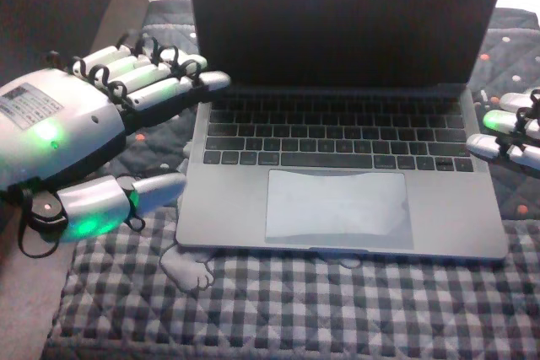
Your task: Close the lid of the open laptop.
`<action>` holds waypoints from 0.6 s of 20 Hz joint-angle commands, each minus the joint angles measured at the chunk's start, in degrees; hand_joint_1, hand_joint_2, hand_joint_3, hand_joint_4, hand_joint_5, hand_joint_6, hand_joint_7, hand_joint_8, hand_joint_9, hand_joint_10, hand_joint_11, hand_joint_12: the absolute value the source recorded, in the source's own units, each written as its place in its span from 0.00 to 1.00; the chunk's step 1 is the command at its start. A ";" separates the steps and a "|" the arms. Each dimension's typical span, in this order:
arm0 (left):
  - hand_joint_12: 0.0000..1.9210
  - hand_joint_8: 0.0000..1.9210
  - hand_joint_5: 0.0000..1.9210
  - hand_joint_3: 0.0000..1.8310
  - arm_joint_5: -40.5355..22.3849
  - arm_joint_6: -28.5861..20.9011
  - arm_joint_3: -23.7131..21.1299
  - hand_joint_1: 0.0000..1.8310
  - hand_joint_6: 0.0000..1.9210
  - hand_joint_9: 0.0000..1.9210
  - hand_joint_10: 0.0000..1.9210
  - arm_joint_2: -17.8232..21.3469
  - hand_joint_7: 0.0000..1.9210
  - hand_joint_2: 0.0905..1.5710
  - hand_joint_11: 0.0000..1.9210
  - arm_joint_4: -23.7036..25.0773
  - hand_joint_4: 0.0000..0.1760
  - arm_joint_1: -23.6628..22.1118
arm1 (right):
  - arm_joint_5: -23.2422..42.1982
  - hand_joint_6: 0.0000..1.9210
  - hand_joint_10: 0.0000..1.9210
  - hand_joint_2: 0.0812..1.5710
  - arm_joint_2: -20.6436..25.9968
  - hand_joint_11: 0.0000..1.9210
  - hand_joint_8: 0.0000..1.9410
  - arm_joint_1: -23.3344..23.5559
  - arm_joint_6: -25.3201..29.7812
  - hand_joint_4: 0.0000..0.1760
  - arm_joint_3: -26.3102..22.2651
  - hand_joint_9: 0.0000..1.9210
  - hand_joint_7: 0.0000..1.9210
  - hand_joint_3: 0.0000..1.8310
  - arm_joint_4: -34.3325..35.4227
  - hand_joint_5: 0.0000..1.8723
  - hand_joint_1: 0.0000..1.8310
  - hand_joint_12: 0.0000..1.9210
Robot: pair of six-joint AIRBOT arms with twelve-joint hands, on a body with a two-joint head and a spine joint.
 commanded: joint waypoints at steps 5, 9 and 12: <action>0.24 0.00 0.00 0.00 -4.29 -3.64 -0.48 0.04 0.00 0.00 0.00 0.54 0.00 0.93 0.00 3.57 0.42 -0.77 | 6.43 0.00 0.00 0.91 0.36 0.00 0.00 0.67 -0.36 0.00 0.33 0.00 0.00 0.00 1.25 0.00 0.02 0.00; 0.16 0.00 0.01 0.00 1.37 -4.57 -0.44 0.01 0.01 0.01 0.00 -1.52 0.01 0.93 0.00 5.54 0.21 0.04 | 7.72 0.00 0.00 0.88 0.45 0.00 0.00 0.80 -0.33 0.35 0.35 0.00 0.00 0.00 1.50 0.00 0.00 0.00; 0.31 0.01 0.05 0.00 4.51 -6.82 0.72 0.07 0.01 0.05 0.01 -4.23 0.06 0.92 0.00 6.16 0.00 1.19 | 8.99 0.00 0.00 0.87 0.44 0.00 0.00 1.10 -0.12 0.36 0.35 0.00 0.00 0.00 1.57 0.00 0.07 0.00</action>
